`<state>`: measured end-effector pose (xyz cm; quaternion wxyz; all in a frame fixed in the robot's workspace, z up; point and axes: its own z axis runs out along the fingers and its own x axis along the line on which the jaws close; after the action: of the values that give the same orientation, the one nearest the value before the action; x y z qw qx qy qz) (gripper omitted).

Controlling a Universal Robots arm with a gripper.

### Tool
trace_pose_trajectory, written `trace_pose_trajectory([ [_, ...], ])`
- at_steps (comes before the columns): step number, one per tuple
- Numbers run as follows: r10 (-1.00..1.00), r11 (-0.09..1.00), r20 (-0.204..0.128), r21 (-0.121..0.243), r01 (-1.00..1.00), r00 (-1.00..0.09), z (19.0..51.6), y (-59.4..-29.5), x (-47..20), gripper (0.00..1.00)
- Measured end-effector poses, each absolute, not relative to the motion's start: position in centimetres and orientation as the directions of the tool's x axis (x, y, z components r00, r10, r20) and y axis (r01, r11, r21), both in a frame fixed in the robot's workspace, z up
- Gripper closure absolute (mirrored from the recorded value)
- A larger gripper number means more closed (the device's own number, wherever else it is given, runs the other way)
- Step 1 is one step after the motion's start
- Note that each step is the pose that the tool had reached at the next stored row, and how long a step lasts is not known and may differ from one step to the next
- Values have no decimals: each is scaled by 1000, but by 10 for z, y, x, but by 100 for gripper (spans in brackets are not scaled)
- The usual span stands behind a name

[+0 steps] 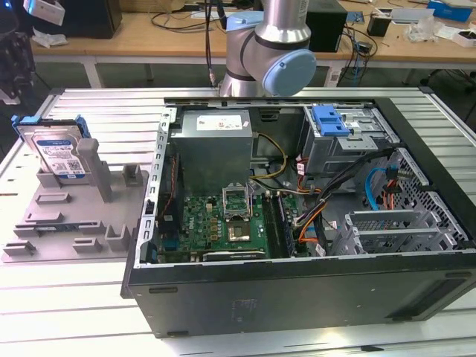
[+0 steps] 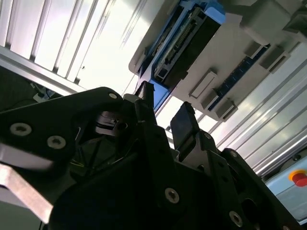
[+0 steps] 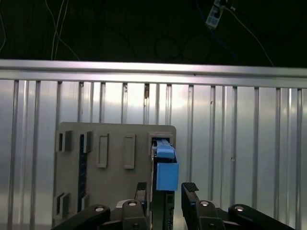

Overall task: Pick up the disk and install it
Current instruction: 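Pick up the disk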

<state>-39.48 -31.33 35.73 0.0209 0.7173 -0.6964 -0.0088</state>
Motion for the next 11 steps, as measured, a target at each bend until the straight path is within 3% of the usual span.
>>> trace_pose_trajectory([
  [11,-1000,-21,15,42,-999,21,355,-313,-395,58],
])
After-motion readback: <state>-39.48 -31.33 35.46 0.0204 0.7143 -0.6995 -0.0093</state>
